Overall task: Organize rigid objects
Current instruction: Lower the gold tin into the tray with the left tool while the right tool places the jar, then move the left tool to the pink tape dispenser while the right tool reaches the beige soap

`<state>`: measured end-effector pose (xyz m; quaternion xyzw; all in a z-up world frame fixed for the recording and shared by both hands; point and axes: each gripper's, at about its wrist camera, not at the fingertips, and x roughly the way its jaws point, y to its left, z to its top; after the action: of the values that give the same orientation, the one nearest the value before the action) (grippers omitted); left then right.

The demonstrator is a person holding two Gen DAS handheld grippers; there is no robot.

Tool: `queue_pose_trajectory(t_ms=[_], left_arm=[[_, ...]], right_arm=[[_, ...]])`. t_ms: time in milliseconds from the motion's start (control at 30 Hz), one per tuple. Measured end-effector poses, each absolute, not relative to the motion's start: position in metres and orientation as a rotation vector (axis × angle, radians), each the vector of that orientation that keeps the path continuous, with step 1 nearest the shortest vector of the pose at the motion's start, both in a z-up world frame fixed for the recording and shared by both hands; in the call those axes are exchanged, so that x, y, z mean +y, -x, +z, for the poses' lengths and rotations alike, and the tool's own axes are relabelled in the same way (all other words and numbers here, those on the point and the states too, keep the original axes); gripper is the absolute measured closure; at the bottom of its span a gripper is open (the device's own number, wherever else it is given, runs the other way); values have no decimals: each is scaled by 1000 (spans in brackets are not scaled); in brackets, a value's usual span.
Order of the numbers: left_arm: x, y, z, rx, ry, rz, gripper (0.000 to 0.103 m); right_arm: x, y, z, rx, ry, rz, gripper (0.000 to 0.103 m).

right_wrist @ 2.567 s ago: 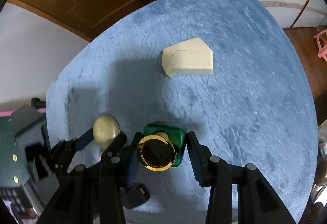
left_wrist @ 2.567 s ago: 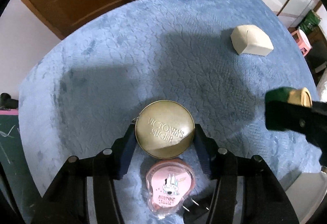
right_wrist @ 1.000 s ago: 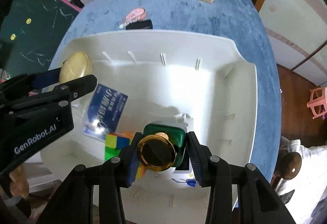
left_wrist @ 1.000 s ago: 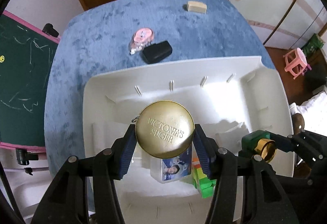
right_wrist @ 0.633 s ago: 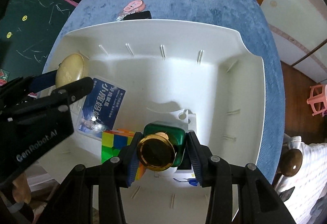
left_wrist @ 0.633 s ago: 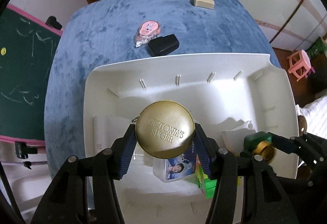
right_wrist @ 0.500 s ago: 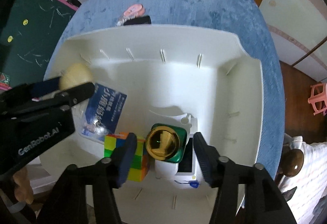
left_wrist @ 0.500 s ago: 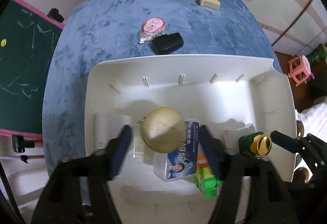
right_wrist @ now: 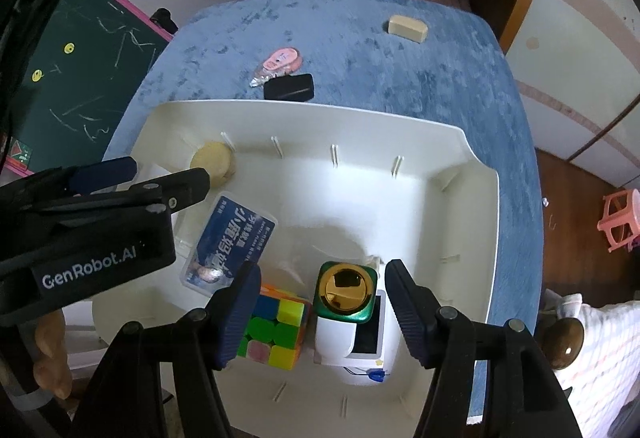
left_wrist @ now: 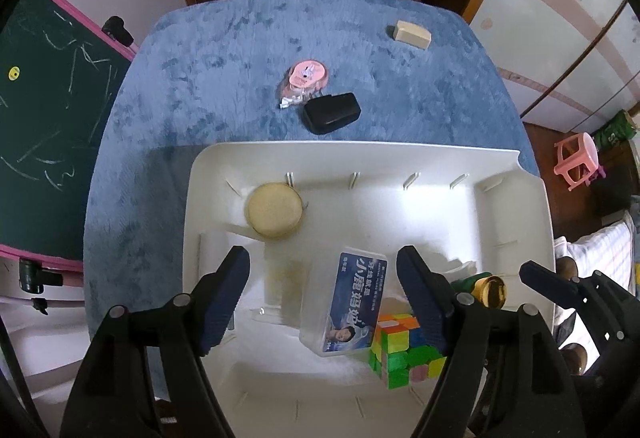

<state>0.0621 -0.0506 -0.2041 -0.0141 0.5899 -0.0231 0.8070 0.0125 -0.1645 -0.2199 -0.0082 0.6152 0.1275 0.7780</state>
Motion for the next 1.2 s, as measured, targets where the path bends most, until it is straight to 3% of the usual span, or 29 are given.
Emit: queue_pose_trajectory(t_ms=[800,1200], left_arm=[[-58,-97,-133,1069,-59,-117,24],[-47,-160,-140,1092,-195,-194,24]], right_arm=[[-194,-38,-186,1238,-76,229,38],[-209,-115,-170,1220,-136,173,38]])
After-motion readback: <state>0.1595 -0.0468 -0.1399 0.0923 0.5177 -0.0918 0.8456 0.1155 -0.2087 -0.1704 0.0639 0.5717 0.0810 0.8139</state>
